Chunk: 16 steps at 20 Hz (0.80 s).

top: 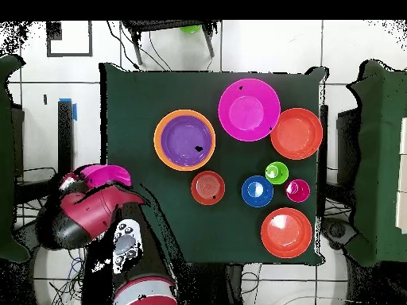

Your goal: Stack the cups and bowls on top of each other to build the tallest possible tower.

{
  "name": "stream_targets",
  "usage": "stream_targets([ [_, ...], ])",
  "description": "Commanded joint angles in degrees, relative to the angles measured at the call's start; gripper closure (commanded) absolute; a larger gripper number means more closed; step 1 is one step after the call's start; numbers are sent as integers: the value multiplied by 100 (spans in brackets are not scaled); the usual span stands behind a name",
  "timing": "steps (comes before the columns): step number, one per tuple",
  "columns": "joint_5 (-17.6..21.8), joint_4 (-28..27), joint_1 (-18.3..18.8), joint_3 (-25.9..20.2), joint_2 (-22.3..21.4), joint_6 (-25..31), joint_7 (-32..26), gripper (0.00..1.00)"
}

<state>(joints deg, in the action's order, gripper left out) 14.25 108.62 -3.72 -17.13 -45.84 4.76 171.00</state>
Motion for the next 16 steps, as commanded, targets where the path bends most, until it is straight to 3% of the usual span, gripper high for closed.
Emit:
stream_targets([
  [1,149,217,364,-778,49,-231,-109,100],
  [9,1476,68,945,-803,1013,-1995,-314,100],
  [16,2616,-154,1560,-1060,1768,-2653,-190,100],
])
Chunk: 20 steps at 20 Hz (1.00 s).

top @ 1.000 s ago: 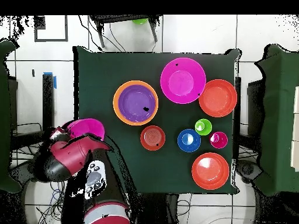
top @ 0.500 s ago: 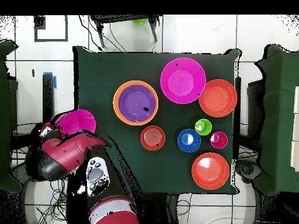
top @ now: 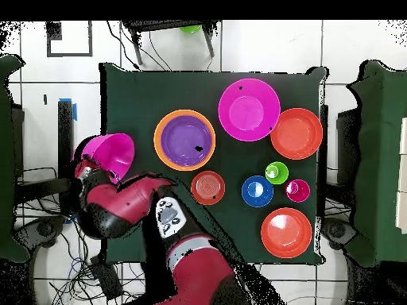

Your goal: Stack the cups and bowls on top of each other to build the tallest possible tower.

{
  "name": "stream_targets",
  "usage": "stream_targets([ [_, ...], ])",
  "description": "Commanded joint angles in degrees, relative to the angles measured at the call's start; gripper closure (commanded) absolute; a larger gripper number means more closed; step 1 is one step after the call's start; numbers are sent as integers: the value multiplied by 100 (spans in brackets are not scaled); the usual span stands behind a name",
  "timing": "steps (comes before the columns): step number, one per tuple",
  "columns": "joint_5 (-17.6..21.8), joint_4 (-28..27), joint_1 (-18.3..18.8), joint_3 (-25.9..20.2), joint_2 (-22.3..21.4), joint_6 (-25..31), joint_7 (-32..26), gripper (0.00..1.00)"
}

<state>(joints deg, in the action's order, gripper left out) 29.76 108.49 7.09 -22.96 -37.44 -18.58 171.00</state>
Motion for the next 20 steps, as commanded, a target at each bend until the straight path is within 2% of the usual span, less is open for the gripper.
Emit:
stream_targets([
  [1,1295,-165,619,-555,1056,-377,-144,100],
  [6,2073,-119,1205,-916,1273,-243,74,100],
  [11,2931,99,2048,-1717,1477,297,395,100],
  [13,3123,221,2320,-1985,1543,478,463,100],
  [17,3192,425,2647,-2323,1627,717,441,100],
  [20,3430,684,3213,-2874,1941,1207,429,100],
])
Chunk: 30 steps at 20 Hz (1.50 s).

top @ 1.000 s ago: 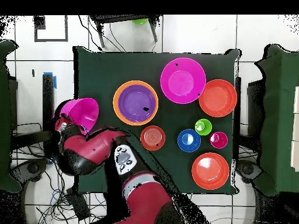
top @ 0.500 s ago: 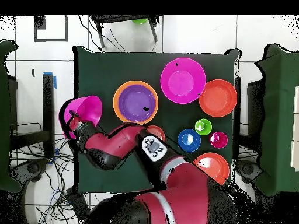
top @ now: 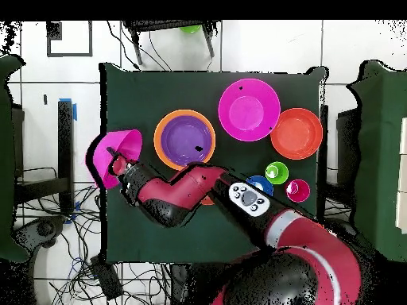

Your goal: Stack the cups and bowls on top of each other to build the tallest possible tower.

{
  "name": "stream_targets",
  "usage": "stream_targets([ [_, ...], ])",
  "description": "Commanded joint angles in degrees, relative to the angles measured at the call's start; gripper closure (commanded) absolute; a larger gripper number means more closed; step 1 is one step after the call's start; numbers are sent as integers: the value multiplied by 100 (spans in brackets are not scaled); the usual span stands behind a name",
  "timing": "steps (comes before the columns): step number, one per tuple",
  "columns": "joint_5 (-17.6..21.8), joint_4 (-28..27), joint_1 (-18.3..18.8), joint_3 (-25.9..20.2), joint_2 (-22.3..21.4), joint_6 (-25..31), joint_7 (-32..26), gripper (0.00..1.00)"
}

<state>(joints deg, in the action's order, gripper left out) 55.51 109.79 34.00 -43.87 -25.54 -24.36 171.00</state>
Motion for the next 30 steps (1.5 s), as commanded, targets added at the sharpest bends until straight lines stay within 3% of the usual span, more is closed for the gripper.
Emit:
stream_targets([
  [1,987,636,842,-1093,1021,2153,303,100],
  [3,1102,746,1390,-1553,1614,2768,-77,100],
  [6,685,761,2131,-1846,2571,3637,-1249,100],
  [9,198,887,2540,-1834,2930,4097,-2035,100],
  [13,-396,1224,2897,-1838,3122,4599,-2459,100],
  [20,-802,1663,3259,-1728,3144,4976,-2775,100],
  [23,-1021,2005,3316,-1661,3059,5056,-2641,100],
  [26,-1104,2284,3301,-1635,2917,4940,-2387,100],
  [30,-1030,2378,3370,-1434,3134,4923,-2421,100],
])
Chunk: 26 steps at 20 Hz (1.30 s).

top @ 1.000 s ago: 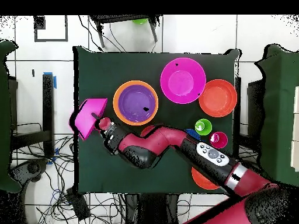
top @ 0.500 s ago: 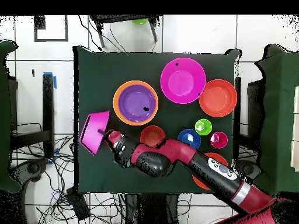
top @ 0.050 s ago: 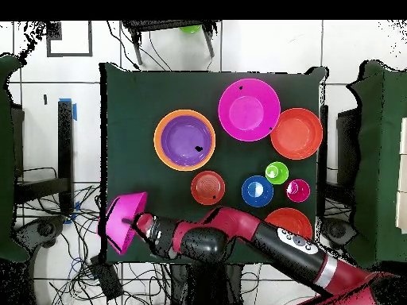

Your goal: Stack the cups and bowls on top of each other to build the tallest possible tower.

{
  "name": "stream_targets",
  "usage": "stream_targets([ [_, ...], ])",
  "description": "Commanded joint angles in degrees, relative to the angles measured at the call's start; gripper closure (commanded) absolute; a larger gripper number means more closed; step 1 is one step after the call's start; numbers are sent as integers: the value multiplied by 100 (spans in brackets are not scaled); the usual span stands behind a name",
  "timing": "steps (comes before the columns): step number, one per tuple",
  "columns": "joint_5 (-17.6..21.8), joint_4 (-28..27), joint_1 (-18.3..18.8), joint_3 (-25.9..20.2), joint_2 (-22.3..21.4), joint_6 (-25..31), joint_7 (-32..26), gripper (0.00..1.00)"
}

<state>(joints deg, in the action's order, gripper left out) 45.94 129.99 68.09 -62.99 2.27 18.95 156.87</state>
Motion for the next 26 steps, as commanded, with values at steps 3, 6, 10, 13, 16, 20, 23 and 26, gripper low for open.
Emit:
stream_targets([
  [3,-36,317,29,603,539,624,-1123,100],
  [6,15,373,-73,606,578,432,-974,100],
  [10,142,324,-455,472,627,-15,-709,100],
  [13,355,-76,-558,600,1076,-104,-1005,100],
  [16,529,-457,-515,716,1503,-85,-1389,100],
  [20,651,-817,-436,793,1939,-12,-1723,100],
  [23,686,-946,-428,765,2076,-17,-1758,100],
  [26,697,-964,-527,612,1962,-98,-1570,100],
])
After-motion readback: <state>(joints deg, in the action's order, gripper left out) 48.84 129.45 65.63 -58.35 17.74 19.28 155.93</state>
